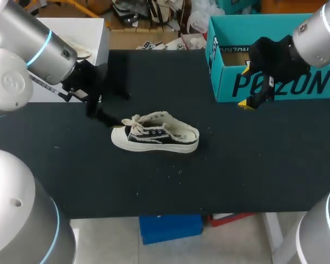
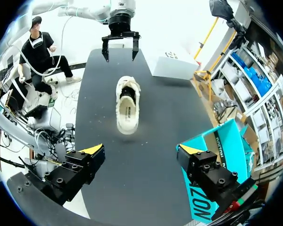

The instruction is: Take the shoe out of the shoebox, open the shoe tongue, remove and reinsert the insole, then place the shoe into the shoebox

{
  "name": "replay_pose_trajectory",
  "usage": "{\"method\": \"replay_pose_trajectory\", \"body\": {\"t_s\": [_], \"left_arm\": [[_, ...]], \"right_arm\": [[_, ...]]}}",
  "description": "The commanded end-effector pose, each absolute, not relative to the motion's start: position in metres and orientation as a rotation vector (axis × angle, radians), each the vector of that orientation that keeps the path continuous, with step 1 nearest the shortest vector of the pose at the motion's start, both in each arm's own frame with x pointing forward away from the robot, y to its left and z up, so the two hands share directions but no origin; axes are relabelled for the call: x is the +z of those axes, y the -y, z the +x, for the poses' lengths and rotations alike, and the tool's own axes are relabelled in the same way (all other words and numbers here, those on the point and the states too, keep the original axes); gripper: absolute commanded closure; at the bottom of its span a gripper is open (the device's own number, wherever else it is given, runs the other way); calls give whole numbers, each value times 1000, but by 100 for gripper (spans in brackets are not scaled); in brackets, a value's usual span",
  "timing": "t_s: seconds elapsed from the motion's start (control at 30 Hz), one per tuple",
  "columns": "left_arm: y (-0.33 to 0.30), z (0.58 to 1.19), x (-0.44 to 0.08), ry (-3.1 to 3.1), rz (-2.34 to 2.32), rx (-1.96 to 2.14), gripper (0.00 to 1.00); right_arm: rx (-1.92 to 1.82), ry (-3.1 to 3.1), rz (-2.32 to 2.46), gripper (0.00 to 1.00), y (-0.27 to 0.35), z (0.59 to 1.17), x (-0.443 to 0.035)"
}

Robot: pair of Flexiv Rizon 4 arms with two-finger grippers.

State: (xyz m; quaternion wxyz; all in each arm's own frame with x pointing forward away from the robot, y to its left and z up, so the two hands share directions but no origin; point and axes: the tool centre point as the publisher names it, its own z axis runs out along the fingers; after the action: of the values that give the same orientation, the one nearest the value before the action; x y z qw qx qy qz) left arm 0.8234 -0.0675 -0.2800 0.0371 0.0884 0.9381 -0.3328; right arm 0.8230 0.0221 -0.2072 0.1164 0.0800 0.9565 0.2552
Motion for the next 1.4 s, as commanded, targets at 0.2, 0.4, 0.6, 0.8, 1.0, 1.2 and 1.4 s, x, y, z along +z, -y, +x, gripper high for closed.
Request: {"method": "replay_pose_trajectory", "body": {"t_s": [0.2,0.4,0.6,0.8,1.0,1.2,1.4], "left_arm": [[67,823,-282,-2872,273,-1025,0],[67,823,-282,-2872,273,-1025,0],[67,823,-282,-2872,273,-1025,0],[67,823,-282,-2872,273,-1025,0],[67,823,-282,-2872,273,-1025,0],[67,823,-282,-2872,273,-1025,0],[67,823,-282,-2872,273,-1025,0]], "right_arm": [[960,-2779,150,0,-46,816,-237],[1126,-2753,49,0,-87,808,-271],[1194,-2703,8,0,-117,809,-293],[1207,-2714,5,0,-140,811,-322],[1170,-2748,37,0,-146,816,-340],[1148,-2750,69,0,-146,824,-357],[1140,-2768,99,0,-145,827,-373]]}}
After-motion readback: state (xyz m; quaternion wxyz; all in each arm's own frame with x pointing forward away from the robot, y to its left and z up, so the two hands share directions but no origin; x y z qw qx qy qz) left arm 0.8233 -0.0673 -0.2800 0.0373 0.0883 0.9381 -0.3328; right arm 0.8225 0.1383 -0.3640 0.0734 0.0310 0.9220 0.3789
